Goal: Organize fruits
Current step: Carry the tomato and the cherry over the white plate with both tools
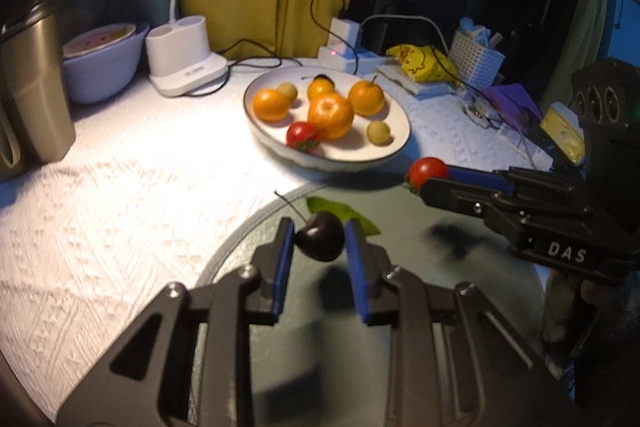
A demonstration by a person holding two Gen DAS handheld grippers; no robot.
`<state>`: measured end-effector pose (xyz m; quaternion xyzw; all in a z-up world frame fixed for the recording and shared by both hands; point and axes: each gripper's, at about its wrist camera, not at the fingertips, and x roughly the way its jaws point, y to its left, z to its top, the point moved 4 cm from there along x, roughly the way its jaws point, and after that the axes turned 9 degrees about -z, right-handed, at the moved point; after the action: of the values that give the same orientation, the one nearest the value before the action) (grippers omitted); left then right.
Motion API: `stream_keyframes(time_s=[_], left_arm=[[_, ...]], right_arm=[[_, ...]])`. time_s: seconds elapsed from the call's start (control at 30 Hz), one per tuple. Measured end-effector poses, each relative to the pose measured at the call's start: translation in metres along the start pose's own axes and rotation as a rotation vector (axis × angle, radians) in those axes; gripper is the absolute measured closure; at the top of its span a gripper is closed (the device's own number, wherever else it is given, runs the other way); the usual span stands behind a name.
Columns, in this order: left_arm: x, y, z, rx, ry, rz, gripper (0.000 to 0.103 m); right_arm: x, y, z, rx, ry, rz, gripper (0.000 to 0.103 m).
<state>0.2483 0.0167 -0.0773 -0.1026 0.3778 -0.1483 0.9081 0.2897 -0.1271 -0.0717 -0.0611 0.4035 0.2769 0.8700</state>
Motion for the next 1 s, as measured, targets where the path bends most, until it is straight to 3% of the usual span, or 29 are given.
stream_keyframes(time_s=[0.57, 1.0], left_arm=[[0.032, -0.022, 0.047, 0.077, -0.022, -0.028, 0.076], [0.071, -0.014, 0.059, 0.058, 0.01, -0.037, 0.076]], right_arm=[[0.009, -0.042, 0.027, 0.036, -0.041, -0.027, 0.074], [0.037, -0.063, 0.047, 0.039, -0.052, -0.071, 0.074]])
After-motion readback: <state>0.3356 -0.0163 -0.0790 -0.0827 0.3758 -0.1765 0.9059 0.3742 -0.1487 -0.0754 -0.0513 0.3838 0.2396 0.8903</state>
